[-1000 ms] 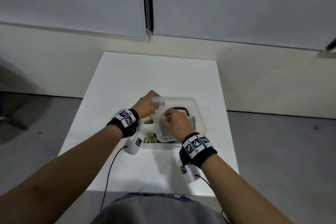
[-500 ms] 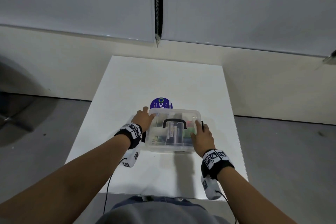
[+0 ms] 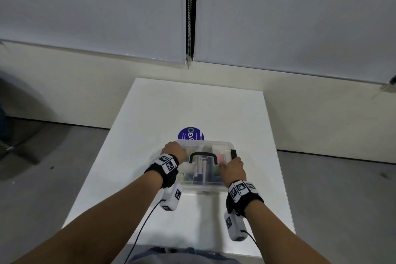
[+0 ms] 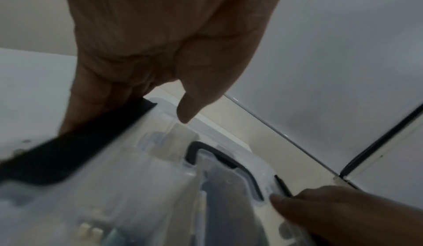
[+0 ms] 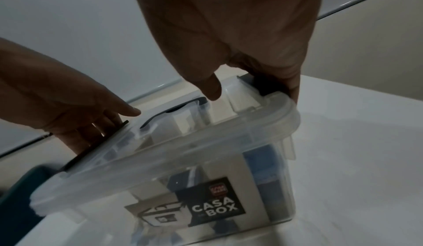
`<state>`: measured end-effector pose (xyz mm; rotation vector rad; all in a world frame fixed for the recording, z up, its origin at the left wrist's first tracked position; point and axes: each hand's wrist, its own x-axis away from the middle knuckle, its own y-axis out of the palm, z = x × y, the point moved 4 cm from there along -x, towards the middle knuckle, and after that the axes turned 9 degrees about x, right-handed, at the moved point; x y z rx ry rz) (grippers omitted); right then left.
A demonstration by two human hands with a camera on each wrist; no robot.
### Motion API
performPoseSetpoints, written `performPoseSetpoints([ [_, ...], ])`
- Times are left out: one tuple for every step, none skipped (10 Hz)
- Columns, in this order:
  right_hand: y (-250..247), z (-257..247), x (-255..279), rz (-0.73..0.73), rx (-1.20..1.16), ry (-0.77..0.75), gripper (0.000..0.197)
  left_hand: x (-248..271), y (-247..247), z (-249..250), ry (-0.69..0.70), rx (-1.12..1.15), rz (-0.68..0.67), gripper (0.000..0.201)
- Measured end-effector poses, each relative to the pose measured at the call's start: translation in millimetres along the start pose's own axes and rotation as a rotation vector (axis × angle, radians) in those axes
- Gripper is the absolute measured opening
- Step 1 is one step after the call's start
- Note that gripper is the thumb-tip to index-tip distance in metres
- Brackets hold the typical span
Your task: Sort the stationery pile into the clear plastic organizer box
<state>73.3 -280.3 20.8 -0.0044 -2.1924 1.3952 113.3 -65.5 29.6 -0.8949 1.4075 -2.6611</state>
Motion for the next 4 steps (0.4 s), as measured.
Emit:
performPoseSetpoints([
  [3.1, -0.1, -2.8, -0.021, 0.028, -0.017, 0.050, -1.2, -5.0, 3.9, -0.012, 0.002, -0.004, 0.038],
  [-2.1, 5.0, -7.5, -0.048, 0.074, -0.059, 0.060, 0.5, -6.5, -0.3, -0.025, 0.046, -0.003, 0.045],
  [-8.5, -5.7, -8.2, 0.046, 0.186, -0.191, 0.075, 1.8, -13.2, -0.8, -0.041, 0.102, 0.034, 0.055],
  [-11.6, -14.8, 1.0, 0.067, 0.263, -0.327, 0.072, 8.8, -17.3, 0.0, 0.015, 0.096, 0.062, 0.058],
])
